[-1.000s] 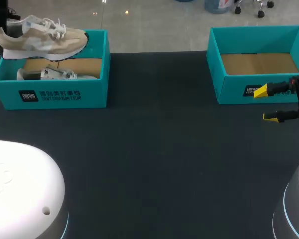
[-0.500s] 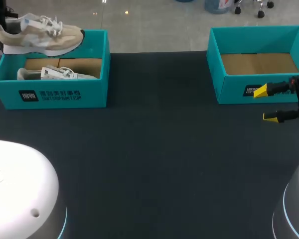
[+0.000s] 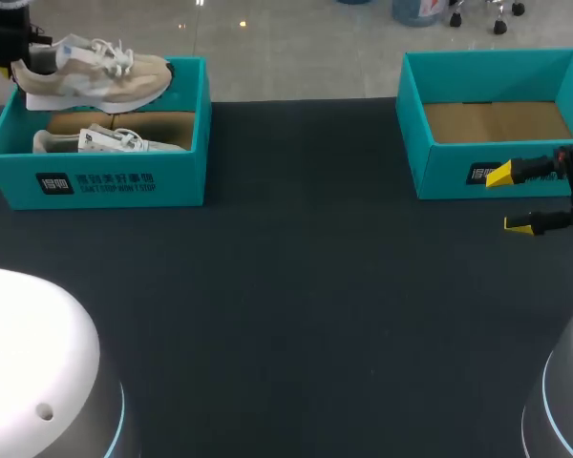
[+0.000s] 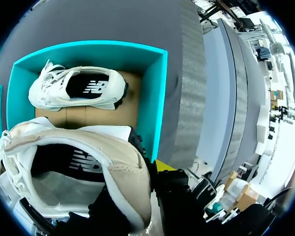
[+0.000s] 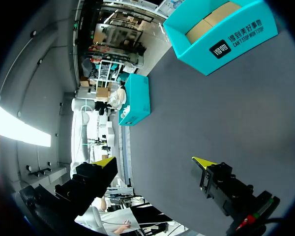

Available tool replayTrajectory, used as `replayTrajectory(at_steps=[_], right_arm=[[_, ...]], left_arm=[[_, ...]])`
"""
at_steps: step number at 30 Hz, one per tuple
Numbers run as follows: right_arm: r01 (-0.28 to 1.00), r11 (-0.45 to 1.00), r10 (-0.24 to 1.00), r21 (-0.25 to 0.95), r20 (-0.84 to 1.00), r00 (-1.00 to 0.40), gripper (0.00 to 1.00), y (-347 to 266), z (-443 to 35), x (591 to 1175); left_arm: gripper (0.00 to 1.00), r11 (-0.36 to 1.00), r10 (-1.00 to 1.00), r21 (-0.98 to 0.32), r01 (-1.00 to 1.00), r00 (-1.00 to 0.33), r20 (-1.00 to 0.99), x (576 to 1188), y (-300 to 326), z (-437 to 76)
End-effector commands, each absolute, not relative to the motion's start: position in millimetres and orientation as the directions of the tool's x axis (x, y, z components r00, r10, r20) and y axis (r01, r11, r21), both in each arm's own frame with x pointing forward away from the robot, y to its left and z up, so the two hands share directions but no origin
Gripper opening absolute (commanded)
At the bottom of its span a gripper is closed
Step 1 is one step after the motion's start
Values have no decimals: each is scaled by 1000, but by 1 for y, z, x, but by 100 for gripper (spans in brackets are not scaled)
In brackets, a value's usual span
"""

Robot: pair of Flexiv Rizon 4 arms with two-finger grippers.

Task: Take the shoe out of the shoebox, open the shoe tongue, remove and reinsert the insole, then place the shoe into the shoebox

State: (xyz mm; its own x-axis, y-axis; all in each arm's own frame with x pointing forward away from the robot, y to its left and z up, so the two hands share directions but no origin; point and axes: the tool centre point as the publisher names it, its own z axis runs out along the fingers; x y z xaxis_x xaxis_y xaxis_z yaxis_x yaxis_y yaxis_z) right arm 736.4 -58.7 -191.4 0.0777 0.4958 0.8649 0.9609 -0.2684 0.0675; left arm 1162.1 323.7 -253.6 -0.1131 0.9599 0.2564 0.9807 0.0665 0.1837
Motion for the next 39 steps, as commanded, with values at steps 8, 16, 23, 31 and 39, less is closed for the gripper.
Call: replayTrajectory(at_steps=[8,16,23,31,39], right_arm=[[961,-270,499,67,863,80,100,-58,-191,736],[961,-270,499,67,863,80,100,-58,-191,736],[961,-270,499,67,863,80,100,-58,-191,736],[961,-270,499,67,863,80,100,-58,-191,736],[961,-270,499,67,863,80,100,-58,-191,736]], left_arm=[[0,54,967,209,977,-104,234,1182,318,-299],[0,62,964,178,982,-104,243,1192,313,-328],[0,110,975,140,984,-134,175,1202,304,-350],[0,85,972,121,989,-109,208,1198,300,-359],[0,64,968,105,992,-87,234,1196,309,-362]])
